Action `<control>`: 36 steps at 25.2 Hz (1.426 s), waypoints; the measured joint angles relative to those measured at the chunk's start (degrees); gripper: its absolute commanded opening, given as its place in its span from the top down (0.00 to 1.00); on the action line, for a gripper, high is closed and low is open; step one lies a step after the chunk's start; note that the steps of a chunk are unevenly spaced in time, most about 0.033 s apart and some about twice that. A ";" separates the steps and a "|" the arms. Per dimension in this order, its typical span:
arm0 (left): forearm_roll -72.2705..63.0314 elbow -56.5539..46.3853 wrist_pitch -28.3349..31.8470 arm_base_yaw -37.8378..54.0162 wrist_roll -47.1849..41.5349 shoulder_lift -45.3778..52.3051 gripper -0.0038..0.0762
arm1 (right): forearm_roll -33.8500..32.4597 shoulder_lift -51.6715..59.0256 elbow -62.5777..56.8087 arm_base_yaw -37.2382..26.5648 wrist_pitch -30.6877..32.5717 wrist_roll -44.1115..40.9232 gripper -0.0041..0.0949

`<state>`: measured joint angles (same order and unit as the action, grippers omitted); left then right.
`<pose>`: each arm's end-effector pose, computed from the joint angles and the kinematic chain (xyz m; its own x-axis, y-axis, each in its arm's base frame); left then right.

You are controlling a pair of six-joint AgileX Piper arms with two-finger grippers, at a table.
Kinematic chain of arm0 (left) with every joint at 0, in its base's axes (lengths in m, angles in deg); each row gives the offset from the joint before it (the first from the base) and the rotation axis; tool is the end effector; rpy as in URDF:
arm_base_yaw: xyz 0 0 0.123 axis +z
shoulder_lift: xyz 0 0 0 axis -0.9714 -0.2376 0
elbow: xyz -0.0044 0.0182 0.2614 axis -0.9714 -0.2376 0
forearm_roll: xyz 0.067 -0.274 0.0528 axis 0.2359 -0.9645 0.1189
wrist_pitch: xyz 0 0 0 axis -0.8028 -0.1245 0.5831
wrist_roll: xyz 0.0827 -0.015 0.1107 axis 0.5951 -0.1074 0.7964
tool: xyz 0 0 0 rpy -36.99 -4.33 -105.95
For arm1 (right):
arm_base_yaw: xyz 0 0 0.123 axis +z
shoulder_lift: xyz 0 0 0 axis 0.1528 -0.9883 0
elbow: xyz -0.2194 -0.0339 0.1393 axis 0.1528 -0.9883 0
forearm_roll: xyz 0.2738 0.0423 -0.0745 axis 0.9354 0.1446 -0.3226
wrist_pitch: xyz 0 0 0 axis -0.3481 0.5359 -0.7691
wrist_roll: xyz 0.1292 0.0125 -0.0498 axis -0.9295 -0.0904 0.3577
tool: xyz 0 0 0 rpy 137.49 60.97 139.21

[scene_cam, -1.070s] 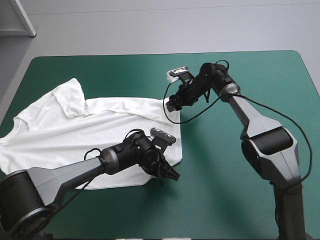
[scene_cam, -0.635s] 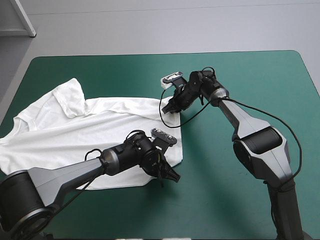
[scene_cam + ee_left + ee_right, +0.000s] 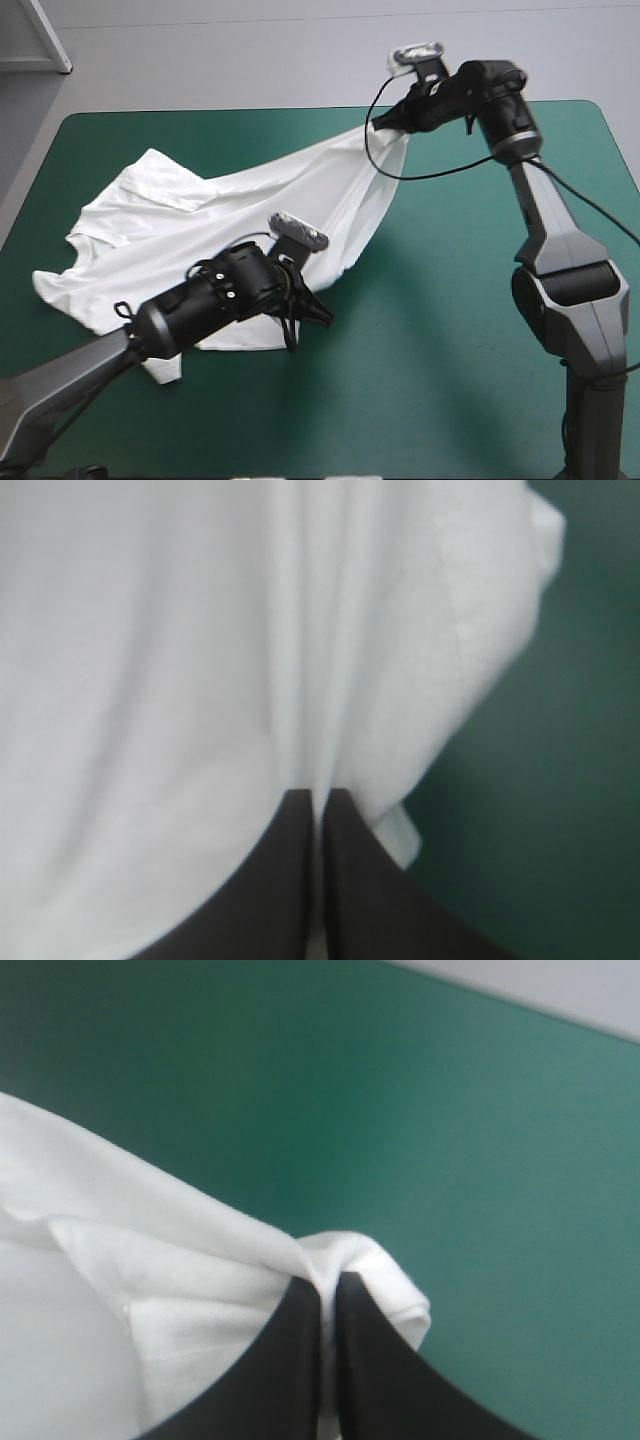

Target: Fold the cloth

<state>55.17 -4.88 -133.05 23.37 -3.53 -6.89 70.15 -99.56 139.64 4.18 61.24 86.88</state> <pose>0.2453 -0.2567 0.2571 -0.7315 0.5024 -0.4609 0.4995 0.8551 0.1393 0.5116 0.1530 0.3485 -0.6332 -0.2160 -0.7432 -0.4396 0.8907 0.1157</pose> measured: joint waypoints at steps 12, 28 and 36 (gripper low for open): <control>26.23 53.71 -9.10 -0.12 18.40 5.63 0.96 | 1.94 24.44 21.09 -3.96 2.25 -4.67 0.98; 33.60 68.17 -9.14 -0.20 29.12 6.30 0.96 | -7.14 42.24 21.94 -3.97 -0.41 -4.22 0.98; 36.56 68.36 -9.14 -0.20 30.08 4.28 0.96 | -7.96 40.21 17.69 -3.97 -0.22 -3.23 0.98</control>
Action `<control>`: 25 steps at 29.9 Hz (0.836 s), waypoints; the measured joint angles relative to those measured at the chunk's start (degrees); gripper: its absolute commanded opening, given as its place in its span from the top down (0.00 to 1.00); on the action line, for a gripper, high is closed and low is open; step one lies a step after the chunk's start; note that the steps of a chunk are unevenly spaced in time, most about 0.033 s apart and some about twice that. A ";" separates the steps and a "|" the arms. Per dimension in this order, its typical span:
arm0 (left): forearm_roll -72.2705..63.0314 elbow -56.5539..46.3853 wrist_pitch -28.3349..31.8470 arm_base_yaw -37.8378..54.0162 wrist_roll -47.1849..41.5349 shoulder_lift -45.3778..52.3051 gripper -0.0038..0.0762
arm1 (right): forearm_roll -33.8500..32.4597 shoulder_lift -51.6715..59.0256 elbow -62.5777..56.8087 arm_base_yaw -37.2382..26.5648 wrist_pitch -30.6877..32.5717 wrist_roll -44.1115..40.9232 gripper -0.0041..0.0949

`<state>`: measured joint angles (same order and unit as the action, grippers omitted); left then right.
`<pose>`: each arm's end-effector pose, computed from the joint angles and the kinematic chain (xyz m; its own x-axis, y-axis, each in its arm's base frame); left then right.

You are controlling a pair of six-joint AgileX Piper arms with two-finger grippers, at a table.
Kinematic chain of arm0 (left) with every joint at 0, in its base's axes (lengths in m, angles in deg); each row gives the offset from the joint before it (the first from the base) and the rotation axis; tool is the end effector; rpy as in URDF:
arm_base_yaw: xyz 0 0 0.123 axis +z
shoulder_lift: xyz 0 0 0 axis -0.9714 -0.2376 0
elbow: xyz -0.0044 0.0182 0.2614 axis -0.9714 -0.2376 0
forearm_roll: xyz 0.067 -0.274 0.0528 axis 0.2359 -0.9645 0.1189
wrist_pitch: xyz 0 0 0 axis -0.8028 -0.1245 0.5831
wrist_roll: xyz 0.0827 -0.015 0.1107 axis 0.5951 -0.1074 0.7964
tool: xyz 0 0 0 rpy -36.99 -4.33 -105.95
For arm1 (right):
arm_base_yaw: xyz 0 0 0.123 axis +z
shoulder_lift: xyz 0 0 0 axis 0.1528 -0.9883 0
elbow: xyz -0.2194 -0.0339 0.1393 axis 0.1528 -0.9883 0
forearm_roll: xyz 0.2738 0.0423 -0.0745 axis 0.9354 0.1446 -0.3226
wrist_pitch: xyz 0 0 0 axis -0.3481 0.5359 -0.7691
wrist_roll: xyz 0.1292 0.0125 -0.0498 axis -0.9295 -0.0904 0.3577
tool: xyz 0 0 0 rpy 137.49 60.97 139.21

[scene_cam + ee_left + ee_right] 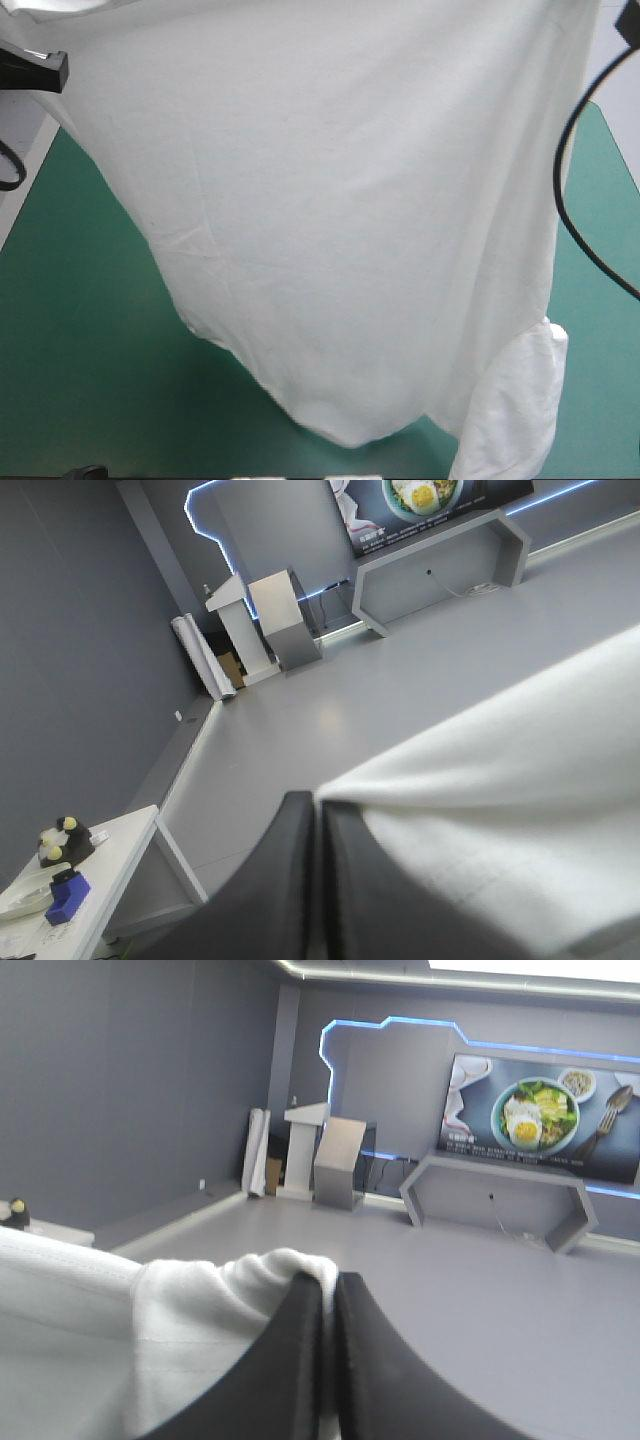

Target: Fold the cloth

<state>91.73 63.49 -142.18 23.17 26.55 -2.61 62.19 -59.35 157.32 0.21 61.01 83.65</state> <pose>0.1892 -0.0698 0.6686 0.0838 0.3788 -0.9217 -0.0155 0.9253 0.3789 0.1707 0.0444 0.7045 0.2691 -0.0324 -0.9626 -0.2538 0.9617 -0.1033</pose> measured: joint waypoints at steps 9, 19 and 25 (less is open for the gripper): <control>-8.97 0.23 0.89 8.57 0.45 -10.62 0.96 | -2.60 -9.83 -9.00 0.00 -2.95 0.49 0.98; -44.75 -0.42 6.63 36.39 3.65 -31.37 0.96 | -3.48 -24.43 -12.98 0.00 -6.89 1.06 0.98; -45.52 -0.42 13.58 39.72 3.58 -39.62 0.96 | -3.40 -33.70 -13.36 0.00 -11.70 1.13 0.94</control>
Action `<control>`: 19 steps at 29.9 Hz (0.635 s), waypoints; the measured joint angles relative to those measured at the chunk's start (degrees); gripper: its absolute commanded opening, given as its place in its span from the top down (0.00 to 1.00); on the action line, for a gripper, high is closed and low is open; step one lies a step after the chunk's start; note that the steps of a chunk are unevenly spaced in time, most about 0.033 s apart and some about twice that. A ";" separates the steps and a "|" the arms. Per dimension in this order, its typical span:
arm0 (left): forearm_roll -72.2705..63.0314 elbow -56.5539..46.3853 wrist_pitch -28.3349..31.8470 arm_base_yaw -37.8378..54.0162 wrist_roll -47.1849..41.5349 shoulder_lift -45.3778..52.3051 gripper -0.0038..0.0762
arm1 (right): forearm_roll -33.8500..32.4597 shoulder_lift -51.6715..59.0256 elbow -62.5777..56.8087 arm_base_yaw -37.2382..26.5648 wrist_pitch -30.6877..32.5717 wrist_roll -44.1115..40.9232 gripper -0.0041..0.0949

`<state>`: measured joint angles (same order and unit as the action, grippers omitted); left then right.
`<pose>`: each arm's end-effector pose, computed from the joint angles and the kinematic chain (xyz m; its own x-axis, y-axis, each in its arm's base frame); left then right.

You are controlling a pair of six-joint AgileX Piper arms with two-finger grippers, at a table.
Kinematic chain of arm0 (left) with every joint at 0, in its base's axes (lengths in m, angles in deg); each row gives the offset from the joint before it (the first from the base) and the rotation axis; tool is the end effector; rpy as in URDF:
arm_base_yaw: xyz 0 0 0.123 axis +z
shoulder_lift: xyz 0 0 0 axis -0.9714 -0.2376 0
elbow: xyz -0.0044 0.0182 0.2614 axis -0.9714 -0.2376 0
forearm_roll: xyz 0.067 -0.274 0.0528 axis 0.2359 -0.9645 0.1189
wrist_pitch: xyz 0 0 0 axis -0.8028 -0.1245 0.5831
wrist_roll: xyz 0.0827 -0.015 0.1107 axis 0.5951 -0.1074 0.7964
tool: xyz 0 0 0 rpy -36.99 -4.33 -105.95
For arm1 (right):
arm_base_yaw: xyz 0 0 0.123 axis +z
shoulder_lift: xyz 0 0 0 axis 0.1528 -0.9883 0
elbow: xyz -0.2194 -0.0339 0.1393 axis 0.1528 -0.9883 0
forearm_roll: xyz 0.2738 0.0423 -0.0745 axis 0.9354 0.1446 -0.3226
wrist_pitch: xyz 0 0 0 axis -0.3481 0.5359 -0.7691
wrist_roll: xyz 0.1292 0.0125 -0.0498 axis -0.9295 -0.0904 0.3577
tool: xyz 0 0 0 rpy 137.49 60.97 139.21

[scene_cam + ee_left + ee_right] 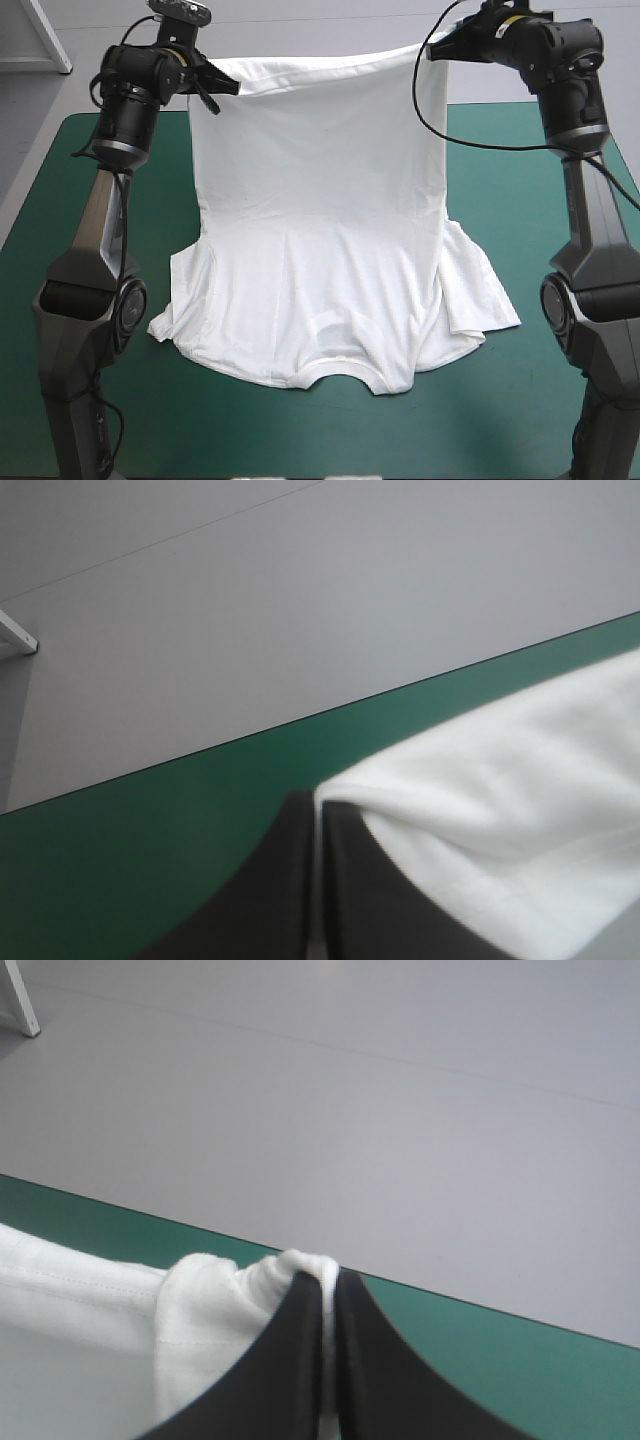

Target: Fold the cloth

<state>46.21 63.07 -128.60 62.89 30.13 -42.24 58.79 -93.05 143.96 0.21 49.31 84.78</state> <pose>0.5159 -0.1009 0.4093 -0.4558 0.3368 -0.8239 0.2092 0.9402 0.2687 0.5054 0.0888 0.4558 -0.3270 -0.1592 -0.9315 -0.2494 0.9653 -0.0774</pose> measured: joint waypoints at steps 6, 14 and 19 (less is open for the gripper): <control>2.28 -0.04 2.24 0.12 -2.98 -7.78 0.55 | 0.31 -8.48 -0.14 0.00 -1.28 -4.01 0.18; 3.29 -0.13 -5.99 0.12 -5.36 -10.93 0.25 | 0.25 -10.94 -0.20 0.00 11.32 -4.30 0.15; 3.36 -0.64 -13.11 0.24 -3.61 -8.16 0.33 | 1.71 -7.00 -1.81 -0.07 18.59 -3.99 0.33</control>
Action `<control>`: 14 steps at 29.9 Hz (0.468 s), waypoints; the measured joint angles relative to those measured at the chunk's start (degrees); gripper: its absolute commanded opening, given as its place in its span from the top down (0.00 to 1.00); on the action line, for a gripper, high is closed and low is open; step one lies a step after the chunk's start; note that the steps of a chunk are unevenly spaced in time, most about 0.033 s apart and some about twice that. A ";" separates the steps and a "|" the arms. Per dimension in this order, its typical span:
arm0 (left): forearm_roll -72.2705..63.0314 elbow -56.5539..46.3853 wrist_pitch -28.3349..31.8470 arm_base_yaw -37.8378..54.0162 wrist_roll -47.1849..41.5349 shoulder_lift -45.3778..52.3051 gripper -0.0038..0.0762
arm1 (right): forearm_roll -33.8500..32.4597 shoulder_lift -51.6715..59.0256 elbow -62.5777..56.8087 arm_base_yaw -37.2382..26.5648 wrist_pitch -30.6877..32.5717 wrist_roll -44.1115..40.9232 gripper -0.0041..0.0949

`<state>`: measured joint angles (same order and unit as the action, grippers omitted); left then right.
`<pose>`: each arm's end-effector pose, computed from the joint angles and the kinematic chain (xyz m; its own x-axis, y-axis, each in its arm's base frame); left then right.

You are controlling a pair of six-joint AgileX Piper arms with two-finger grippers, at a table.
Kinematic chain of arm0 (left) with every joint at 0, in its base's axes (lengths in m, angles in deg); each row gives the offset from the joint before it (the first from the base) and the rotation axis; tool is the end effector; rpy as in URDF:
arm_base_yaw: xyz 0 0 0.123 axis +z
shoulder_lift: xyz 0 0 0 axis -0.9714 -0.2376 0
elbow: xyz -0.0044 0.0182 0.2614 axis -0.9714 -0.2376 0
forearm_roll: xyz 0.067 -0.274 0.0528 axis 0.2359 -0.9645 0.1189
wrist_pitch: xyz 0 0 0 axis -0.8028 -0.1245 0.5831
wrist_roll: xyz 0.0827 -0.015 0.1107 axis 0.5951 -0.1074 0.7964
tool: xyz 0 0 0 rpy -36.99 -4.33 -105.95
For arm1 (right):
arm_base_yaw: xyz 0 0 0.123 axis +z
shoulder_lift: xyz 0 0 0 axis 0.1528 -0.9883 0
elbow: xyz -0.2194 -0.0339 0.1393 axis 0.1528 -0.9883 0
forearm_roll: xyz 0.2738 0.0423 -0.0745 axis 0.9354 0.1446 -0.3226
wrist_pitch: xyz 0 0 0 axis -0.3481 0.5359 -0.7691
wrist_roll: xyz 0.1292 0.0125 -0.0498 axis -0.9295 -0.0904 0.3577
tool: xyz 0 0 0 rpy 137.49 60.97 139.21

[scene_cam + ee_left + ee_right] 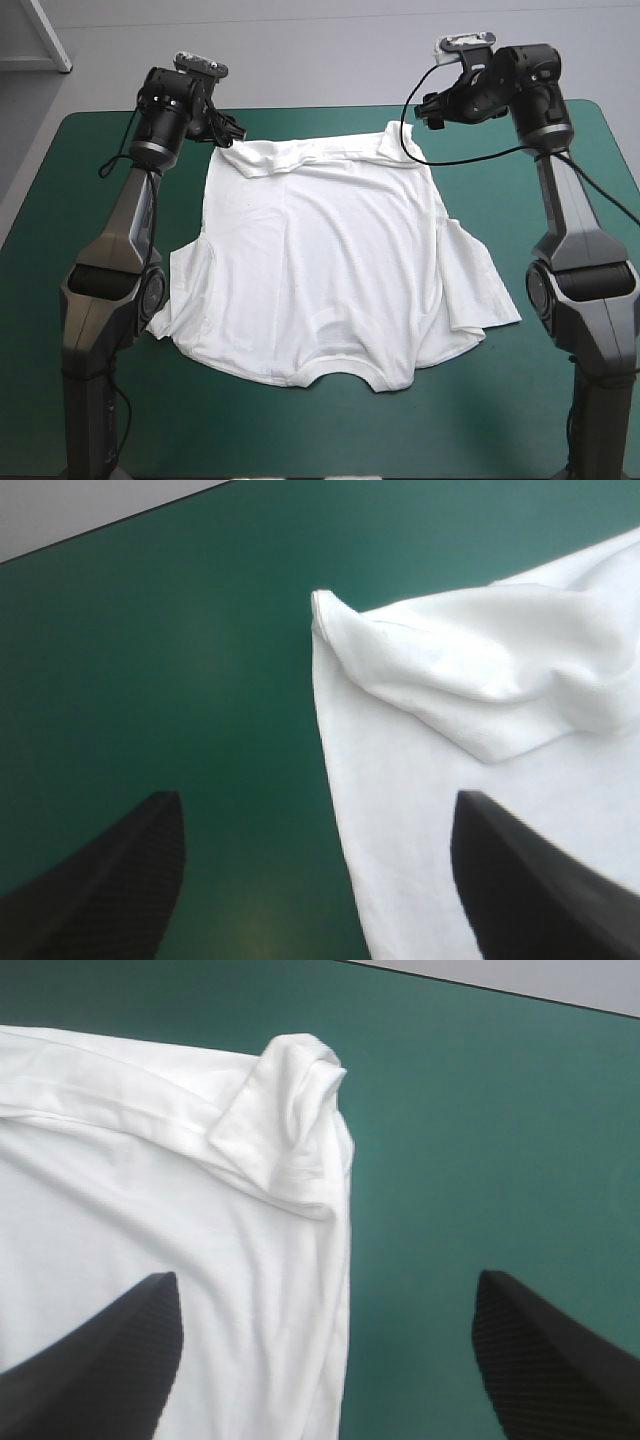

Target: Fold the cloth

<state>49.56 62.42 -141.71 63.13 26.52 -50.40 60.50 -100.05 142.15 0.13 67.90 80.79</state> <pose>0.5304 -0.0919 0.3074 -0.7481 0.3200 -0.5813 0.1992 0.9439 0.2634 0.5149 0.0951 0.3445 -0.7251 -0.1637 -0.6689 -0.2574 0.9654 0.0428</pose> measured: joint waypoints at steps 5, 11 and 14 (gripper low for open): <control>-6.15 -3.13 -0.48 0.06 0.86 6.64 0.36 | 3.45 10.20 -8.65 -0.07 -0.01 0.39 0.40; -13.95 -21.81 -0.42 0.06 1.21 21.21 0.36 | 3.65 24.71 -29.92 -0.08 -0.01 1.59 0.40; -16.90 -33.95 -0.42 0.06 1.21 29.01 0.36 | 4.58 30.84 -40.26 -0.08 -0.01 2.25 0.40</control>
<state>32.66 28.47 -142.13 63.18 27.73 -21.39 65.07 -69.21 101.90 0.05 67.89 83.04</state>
